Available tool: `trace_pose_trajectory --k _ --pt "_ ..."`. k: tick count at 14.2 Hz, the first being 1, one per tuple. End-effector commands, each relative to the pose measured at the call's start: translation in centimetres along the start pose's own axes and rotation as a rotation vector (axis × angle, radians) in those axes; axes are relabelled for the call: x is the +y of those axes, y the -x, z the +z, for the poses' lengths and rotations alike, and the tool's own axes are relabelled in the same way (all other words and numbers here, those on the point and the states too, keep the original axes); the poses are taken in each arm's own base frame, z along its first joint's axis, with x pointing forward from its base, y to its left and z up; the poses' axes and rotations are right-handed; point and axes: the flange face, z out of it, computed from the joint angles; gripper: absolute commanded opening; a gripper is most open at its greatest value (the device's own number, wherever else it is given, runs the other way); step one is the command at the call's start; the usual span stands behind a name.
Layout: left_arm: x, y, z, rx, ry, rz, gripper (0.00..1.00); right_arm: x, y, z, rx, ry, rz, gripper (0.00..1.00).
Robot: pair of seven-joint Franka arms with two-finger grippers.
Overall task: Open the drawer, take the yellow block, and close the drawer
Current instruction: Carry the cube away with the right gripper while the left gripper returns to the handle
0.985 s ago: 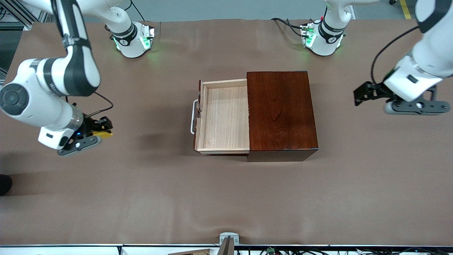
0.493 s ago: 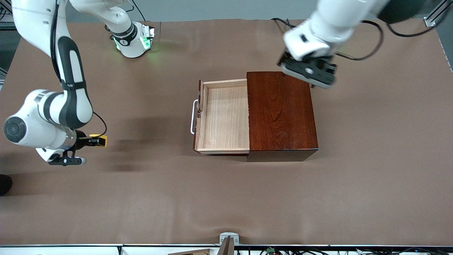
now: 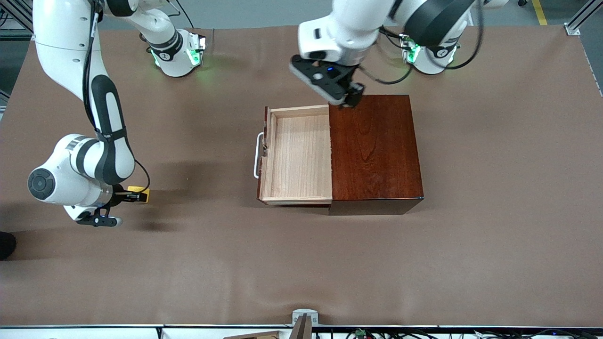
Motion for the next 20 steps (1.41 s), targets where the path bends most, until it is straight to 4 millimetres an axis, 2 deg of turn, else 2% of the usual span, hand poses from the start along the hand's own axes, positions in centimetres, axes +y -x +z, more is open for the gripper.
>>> trace_pose_trajectory --k 1,3,8,9,10,11,13,14,16,19,20 --pt "4.4 -3.6 3.5 0.064 0.021 0.119 1.00 1.3 -1.2 0.4 0.053 -0.059 0.006 0.00" --pt "5.8 -4.9 6.2 0.117 0.044 0.154 1.00 2.2 -1.6 1.2 0.076 -0.027 -0.018 0.00" --pt "8.6 -7.2 12.2 0.195 0.026 0.394 1.00 3.1 -2.2 0.8 0.121 0.035 -0.059 0.00" --pt "9.1 -7.5 13.3 0.201 0.010 0.437 1.00 3.3 -2.2 0.8 0.119 0.034 -0.056 0.29" --pt "9.6 -7.8 14.9 0.208 -0.009 0.479 1.00 3.4 -2.2 0.8 0.116 0.033 -0.055 0.69" --pt "10.2 -8.0 16.3 0.224 -0.023 0.508 1.00 3.4 -2.1 0.6 0.116 0.032 -0.055 1.00" --pt "10.5 -8.1 19.1 0.218 -0.068 0.553 1.00 3.1 -2.0 -0.6 0.120 0.028 -0.058 1.00" --pt "10.4 -8.1 20.6 0.209 -0.095 0.598 1.00 3.0 -1.9 -2.1 0.130 0.025 -0.058 1.00" --pt "10.0 -8.1 23.2 0.197 -0.105 0.630 1.00 2.5 -1.5 -5.8 0.145 0.019 -0.069 1.00" --pt "9.0 -8.2 26.6 0.185 -0.107 0.693 1.00 1.6 -0.6 -12.6 0.110 0.043 -0.113 1.00" --pt "9.0 -8.2 27.2 0.189 -0.105 0.695 1.00 1.4 -0.1 -14.4 0.101 0.043 -0.119 1.00"
